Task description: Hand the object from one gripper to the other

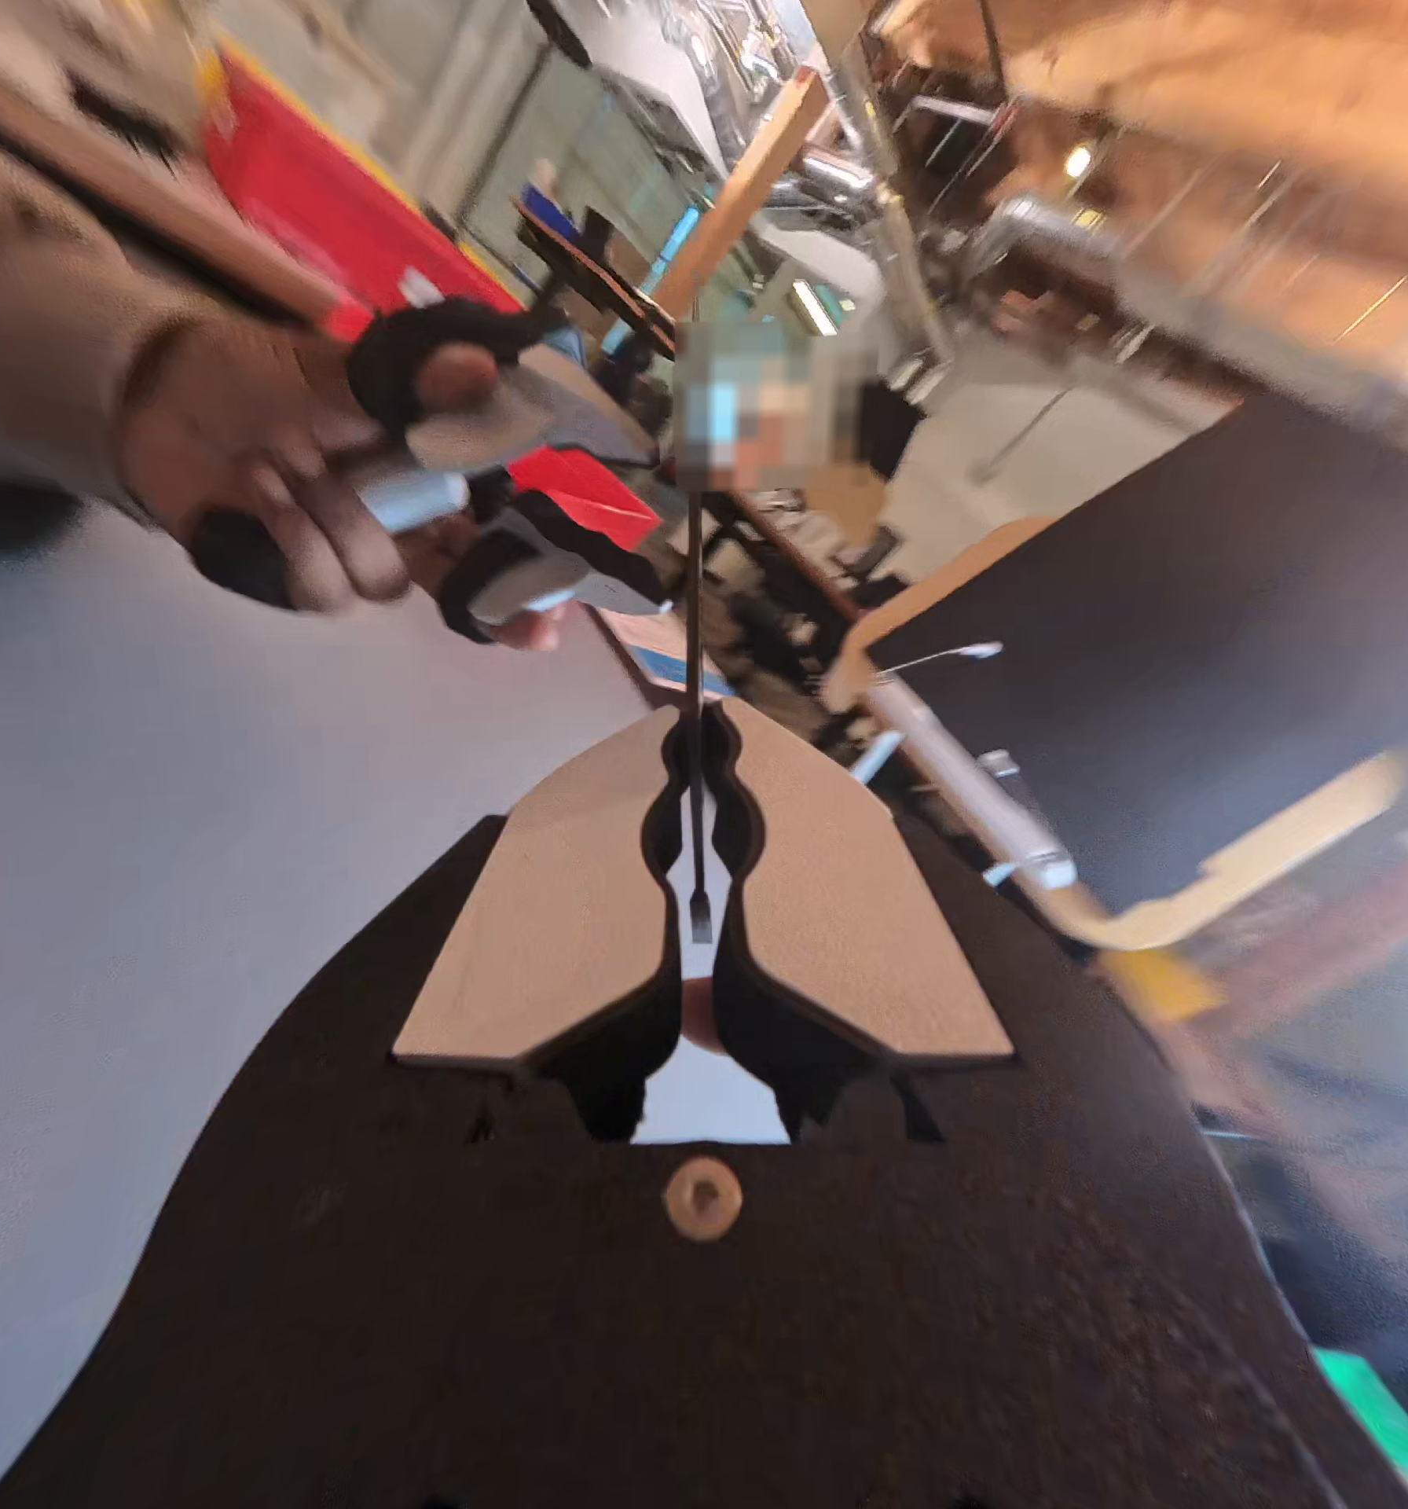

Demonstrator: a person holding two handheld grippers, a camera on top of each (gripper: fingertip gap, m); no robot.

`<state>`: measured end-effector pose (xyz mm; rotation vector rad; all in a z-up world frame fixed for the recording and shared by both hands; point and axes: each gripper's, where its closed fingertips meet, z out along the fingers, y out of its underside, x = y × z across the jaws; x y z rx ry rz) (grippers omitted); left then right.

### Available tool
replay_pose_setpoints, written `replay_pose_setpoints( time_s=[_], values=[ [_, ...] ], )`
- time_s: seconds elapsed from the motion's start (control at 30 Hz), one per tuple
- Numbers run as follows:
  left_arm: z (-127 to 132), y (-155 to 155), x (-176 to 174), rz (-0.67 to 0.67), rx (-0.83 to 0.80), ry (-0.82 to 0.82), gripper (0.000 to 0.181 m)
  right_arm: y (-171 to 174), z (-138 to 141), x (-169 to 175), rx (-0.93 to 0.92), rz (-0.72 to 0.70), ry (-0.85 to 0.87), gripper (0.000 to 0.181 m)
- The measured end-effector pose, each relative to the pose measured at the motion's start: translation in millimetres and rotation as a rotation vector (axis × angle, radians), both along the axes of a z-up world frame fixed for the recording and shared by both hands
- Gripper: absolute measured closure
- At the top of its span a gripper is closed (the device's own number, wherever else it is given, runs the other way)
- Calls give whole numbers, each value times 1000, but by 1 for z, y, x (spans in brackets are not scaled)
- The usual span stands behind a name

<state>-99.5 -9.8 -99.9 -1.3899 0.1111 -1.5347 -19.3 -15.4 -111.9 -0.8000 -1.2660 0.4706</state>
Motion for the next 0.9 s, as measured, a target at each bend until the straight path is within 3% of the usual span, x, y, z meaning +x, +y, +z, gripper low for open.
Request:
replay_pose_setpoints(
  time_s=[0.17, 0.23, 0.3, 0.33, 0.4, 0.43, 0.53, 0.57, 0.63, 0.77, 0.9],
  values=[
    [8, -9, 12, -42, 19, -19, 123, 9, -3, -1, 506, -254, -91, 180],
    [4, -5, 10, -9, -18, -4, 132, 11, -11, -7, 680, -301, -156, 179],
    [-4, 2, 3, 29, -67, -23, 142, 8, -19, -15, 743, -305, -183, 179],
    [-11, 6, -1, 46, -101, -23, 157, 5, -20, -19, 752, -303, -181, 180],
    [-21, 11, -6, 53, -135, -3, 171, 7, -22, -23, 738, -328, -199, 176],
    [-20, 10, -9, 49, -119, 5, 175, 12, -24, -23, 692, -342, -220, 167],
    [-10, 10, -18, 108, -26, 70, 179, 13, -35, -24, 519, -296, -253, 132],
    [-6, 10, -24, 140, 5, 91, 179, 9, -36, -24, 464, -264, -244, 127],
    [1, 11, -36, 221, 92, 172, 179, 0, -41, -25, 247, -158, -227, 133],
    [11, 3, -38, 412, 439, 588, 179, -25, -59, -31, -594, 192, -232, 134],
    [9, -20, -2, 541, 895, 1103, 179, -47, -25, -22, -1321, 676, -77, 132]
  ],
)
